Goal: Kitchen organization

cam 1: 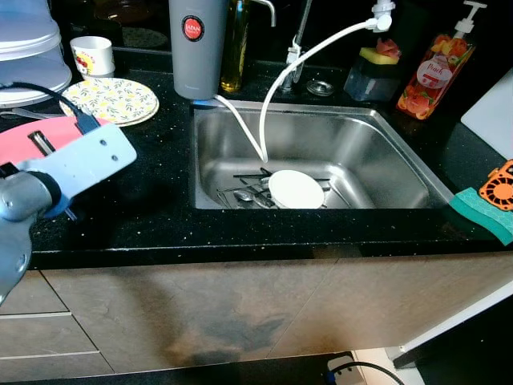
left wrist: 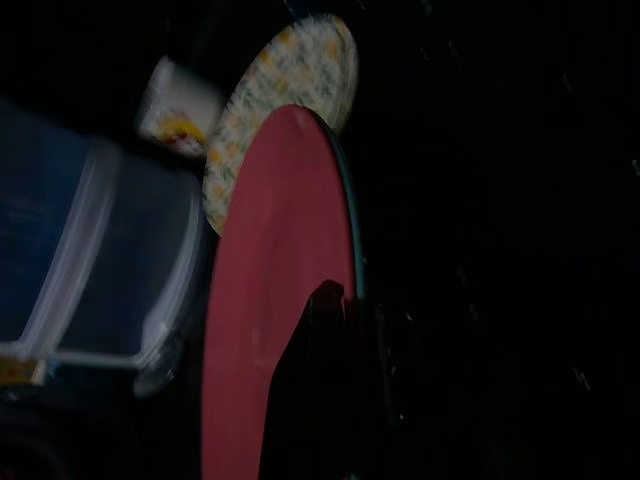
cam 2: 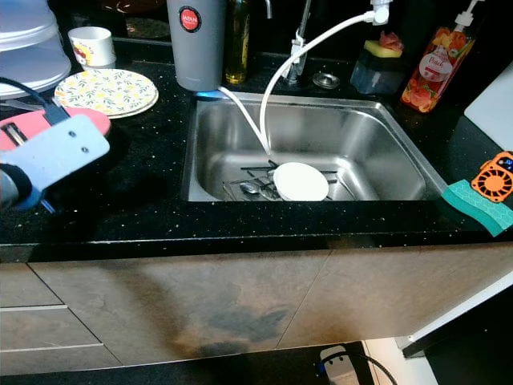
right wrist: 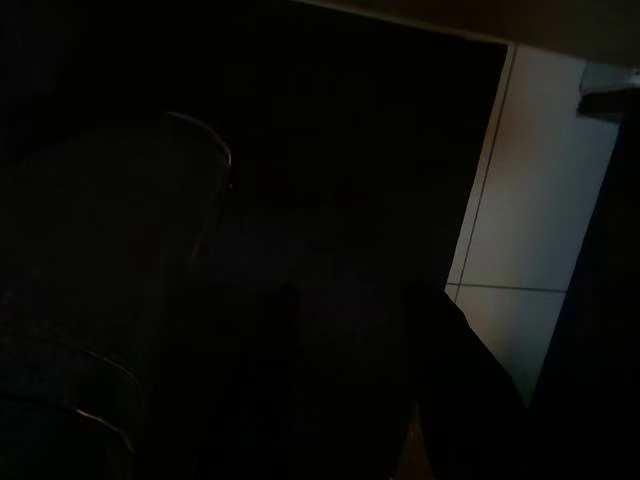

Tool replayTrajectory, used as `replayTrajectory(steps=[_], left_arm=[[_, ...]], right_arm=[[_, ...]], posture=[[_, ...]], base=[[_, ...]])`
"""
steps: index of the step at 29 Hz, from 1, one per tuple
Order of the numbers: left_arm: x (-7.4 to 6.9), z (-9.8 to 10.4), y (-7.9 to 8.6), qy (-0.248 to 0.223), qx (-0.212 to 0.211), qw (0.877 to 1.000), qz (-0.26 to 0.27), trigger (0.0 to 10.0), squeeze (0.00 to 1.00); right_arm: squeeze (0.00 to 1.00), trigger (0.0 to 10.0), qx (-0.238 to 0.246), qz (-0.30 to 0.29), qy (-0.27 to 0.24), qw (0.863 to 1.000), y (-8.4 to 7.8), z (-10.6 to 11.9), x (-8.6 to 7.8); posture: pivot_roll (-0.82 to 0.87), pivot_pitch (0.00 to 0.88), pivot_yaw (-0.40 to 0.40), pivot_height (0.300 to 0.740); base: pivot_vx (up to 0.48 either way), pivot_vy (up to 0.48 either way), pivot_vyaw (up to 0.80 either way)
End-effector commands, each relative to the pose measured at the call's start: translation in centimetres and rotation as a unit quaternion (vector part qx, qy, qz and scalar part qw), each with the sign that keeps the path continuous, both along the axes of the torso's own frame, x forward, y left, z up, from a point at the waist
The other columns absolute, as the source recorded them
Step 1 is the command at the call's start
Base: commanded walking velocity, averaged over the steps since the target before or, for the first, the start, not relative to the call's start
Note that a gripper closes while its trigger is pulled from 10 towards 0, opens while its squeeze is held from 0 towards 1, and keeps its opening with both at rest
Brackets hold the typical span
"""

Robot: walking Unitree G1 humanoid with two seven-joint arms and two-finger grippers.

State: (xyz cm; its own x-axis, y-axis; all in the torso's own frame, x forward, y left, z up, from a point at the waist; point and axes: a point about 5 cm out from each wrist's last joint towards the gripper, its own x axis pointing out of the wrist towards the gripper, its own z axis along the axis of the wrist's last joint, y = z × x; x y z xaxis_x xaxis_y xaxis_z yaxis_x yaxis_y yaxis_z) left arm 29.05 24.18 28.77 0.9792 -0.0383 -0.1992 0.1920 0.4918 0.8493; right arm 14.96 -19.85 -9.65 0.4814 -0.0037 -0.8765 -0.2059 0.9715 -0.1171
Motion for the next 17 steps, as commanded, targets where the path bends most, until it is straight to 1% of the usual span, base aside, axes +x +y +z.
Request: replayTrajectory(steps=[1,2,3,4,5,7,8,9,11,12,15,17], left_arm=[[0.6,0.1,-1.0,-0.028,0.005,0.999,-0.024,0.0,0.0],[0.9,0.7,-1.4,-0.063,0.016,0.997,-0.034,7.6,0.0],[1.1,1.1,-1.9,-0.089,0.018,0.995,-0.047,10.0,0.0],[1.2,1.5,-2.2,-0.104,0.015,0.993,-0.052,10.0,0.0],[1.2,1.5,-2.2,-0.104,0.015,0.993,-0.052,10.0,0.0],[1.4,2.3,-2.9,-0.144,0.022,0.987,-0.065,10.0,0.0],[1.4,2.2,-3.1,-0.157,0.045,0.983,-0.078,10.0,0.0],[1.4,2.2,-3.1,-0.157,0.045,0.983,-0.078,10.0,0.0],[1.5,1.6,-3.3,-0.161,0.082,0.979,-0.096,10.0,0.0],[1.5,1.6,-3.3,-0.161,0.082,0.979,-0.096,10.0,0.0],[1.4,-0.1,-3.5,-0.142,0.129,0.972,-0.135,10.0,0.0],[1.4,-0.4,-3.6,-0.139,0.134,0.971,-0.143,10.0,0.0]], right_arm=[[0.0,10.0,-0.004,-0.001,0.009,1.0,-0.3,-0.1,-0.4],[0.0,10.0,-0.003,-0.001,0.008,1.0,-0.3,-0.1,-0.4],[0.0,10.0,-0.003,-0.001,0.008,1.0,-0.3,-0.1,-0.4],[0.0,10.0,-0.003,-0.001,0.008,1.0,-0.3,-0.1,-0.4],[0.0,10.0,-0.003,-0.001,0.008,1.0,-0.3,-0.1,-0.4],[0.0,10.0,-0.003,-0.002,0.009,1.0,-0.3,-0.1,-0.4],[0.0,10.0,-0.004,-0.002,0.009,1.0,-0.3,-0.1,-0.5],[0.0,10.0,-0.004,-0.002,0.009,1.0,-0.3,-0.1,-0.5],[0.0,10.0,-0.004,-0.001,0.01,1.0,-0.4,-0.2,-0.5],[0.0,10.0,-0.004,-0.001,0.01,1.0,-0.4,-0.2,-0.5],[0.0,10.0,-0.005,-0.001,0.011,1.0,-0.5,-0.2,-0.6],[0.0,10.0,-0.005,-0.001,0.011,1.0,-0.5,-0.2,-0.6]], posture=[[0.21,0.054,-0.114,0.74],[0.21,0.054,-0.114,0.74],[0.21,0.054,-0.114,0.74],[0.2,0.054,-0.113,0.74],[0.2,0.054,-0.113,0.74],[0.2,0.055,-0.114,0.74],[0.2,0.055,-0.114,0.74],[0.2,0.055,-0.114,0.74],[0.2,0.056,-0.114,0.74],[0.2,0.056,-0.114,0.74],[0.19,0.056,-0.115,0.74],[0.19,0.056,-0.115,0.74]], base=[[0.0,0.0,0.0],[0.0,0.0,0.0],[0.0,0.0,0.0],[0.0,0.0,0.0],[0.0,0.0,0.0],[0.0,0.0,0.0],[0.0,0.0,0.0],[0.0,0.0,0.0],[0.0,0.0,0.0],[0.0,0.0,0.0],[0.0,0.0,0.0],[0.0,0.0,0.0]])
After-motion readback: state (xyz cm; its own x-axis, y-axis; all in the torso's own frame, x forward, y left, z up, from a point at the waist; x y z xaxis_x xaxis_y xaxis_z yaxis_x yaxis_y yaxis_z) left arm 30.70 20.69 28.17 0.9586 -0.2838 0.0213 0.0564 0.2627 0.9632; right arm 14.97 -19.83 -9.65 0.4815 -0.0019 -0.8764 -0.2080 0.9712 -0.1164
